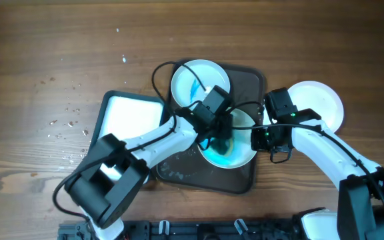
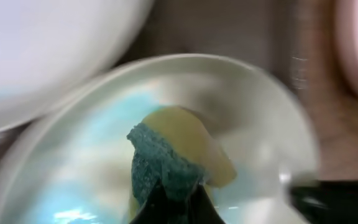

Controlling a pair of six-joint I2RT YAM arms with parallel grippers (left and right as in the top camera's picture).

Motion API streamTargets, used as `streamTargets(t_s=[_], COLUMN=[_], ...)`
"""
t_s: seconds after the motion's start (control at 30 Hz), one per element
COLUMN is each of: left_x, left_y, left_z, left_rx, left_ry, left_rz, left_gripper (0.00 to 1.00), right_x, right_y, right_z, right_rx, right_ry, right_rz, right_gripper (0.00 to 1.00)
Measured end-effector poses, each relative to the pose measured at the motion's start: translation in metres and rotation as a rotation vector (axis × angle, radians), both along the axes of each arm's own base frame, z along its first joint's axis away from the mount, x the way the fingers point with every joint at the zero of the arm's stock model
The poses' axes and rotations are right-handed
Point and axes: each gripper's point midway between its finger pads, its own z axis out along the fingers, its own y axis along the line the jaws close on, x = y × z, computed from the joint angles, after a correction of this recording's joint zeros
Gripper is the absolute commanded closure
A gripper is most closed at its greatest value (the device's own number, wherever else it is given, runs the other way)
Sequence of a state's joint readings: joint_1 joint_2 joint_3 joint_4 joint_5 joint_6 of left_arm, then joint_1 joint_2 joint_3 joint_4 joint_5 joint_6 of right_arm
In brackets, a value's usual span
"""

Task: Clean dirty plates on tray and stack at the side
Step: 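Scrub the held plate with the sponge in the left gripper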

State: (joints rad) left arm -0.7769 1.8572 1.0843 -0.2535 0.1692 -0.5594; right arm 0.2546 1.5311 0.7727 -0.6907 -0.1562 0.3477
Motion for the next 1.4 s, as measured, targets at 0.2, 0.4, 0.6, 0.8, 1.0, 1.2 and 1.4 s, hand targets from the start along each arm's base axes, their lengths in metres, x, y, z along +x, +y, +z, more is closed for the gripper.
streamTargets(t_s=[0.2,0.4,0.6,0.8,1.0,1.2,1.4], left_x=[-0.021,-0.032,-0.029,-0.028,-0.010,-0.017,-0.001], left_y=[-0.020,0.032,0.040,0.039,0.036,0.076,0.074], left_z=[-0.014,-0.017,-0.018,-0.017,-0.004,-0.018,-0.017], left_rx=[-0.052,0.094,0.116,0.084,-0.119,0.022,0.085], left_ry=[0.086,0.204,0.201,0.238,0.319,0.371,0.240], left_rz=[-0.095,-0.048,-0.046,0.016,0.044,0.100,0.102], left_gripper=[0.96,0.96,0.96,0.96,0.96,0.96,0.96], right_x=[-0.006,0.002,0.003,0.000,-0.011,-0.010,-0.010], right_y=[-0.001,0.011,0.029,0.042,0.048,0.047,0.048], right_z=[0.001,0.041,0.057,0.015,-0.012,-0.013,-0.013], right_rx=[-0.005,0.069,0.146,0.175,0.211,0.205,0.205], right_ry=[0.022,-0.040,-0.087,-0.040,0.042,0.058,0.065], right_rz=[0.002,0.021,0.098,0.094,0.079,0.012,-0.011], right_gripper=[0.71,0.60,0.58,0.78,0.96,0.96,0.96])
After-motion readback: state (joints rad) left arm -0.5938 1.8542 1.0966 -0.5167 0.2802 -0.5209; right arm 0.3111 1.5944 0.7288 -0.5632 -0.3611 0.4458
